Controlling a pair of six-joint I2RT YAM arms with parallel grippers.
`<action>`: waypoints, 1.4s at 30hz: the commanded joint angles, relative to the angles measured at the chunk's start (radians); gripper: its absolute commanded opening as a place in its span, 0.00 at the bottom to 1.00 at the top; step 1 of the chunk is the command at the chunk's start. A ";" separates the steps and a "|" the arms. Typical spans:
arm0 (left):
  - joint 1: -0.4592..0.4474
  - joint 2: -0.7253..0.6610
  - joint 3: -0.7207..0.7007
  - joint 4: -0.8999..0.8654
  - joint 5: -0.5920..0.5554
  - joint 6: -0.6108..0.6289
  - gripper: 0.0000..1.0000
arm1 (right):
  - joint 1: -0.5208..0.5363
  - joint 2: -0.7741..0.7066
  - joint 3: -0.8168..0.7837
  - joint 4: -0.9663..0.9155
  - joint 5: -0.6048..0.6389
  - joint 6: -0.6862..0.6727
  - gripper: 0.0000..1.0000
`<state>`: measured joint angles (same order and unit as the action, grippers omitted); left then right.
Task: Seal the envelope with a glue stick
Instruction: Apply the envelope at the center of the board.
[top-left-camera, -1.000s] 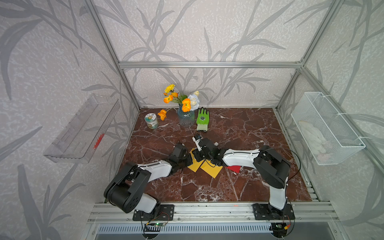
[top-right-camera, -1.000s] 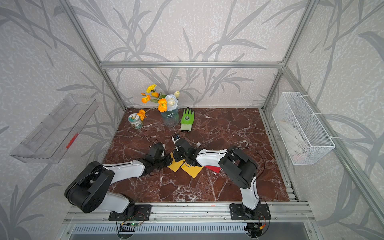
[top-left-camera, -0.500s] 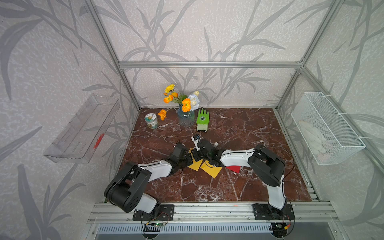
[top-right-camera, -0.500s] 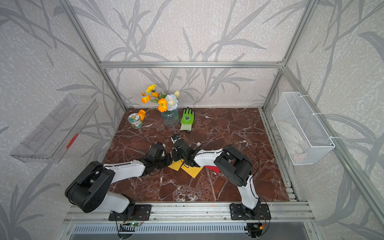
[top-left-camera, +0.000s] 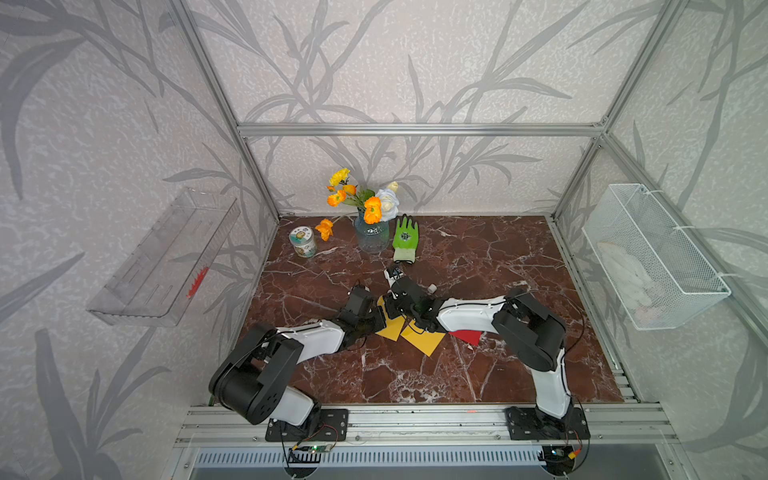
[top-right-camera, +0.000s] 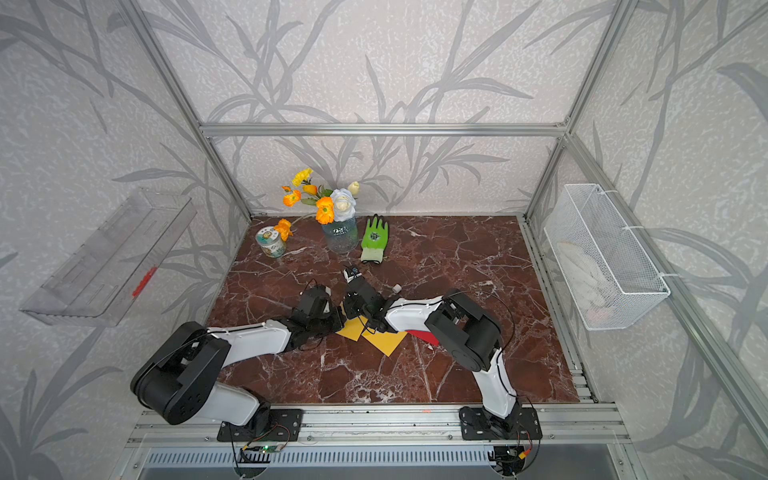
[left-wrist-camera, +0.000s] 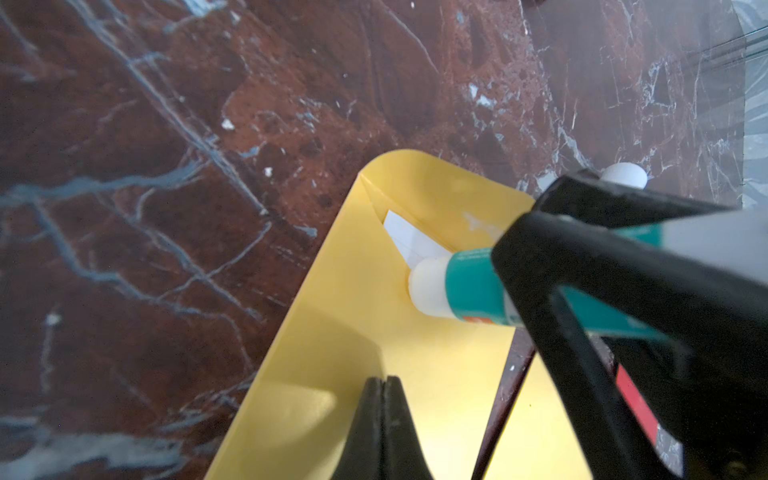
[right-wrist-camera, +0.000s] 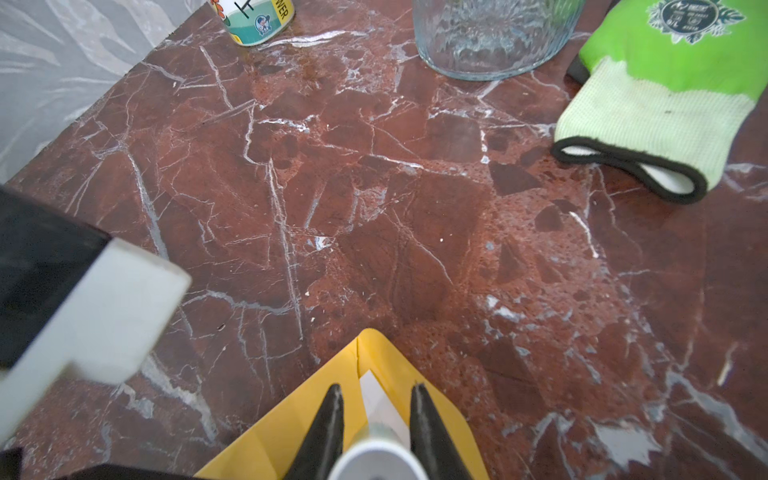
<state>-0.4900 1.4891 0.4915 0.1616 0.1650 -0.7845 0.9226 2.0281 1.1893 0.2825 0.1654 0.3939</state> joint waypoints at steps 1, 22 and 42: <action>-0.009 0.079 -0.066 -0.285 -0.033 -0.004 0.00 | -0.016 -0.068 0.012 -0.040 -0.042 -0.002 0.00; -0.005 -0.119 0.102 -0.447 -0.011 -0.009 0.10 | -0.191 -0.398 -0.235 -0.066 -0.225 0.114 0.00; 0.036 0.075 0.529 -0.588 0.012 0.096 0.61 | -0.222 -0.565 -0.411 -0.074 -0.185 0.124 0.00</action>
<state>-0.4557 1.5322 0.9619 -0.3546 0.1848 -0.7254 0.7067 1.5040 0.7975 0.2089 -0.0425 0.5095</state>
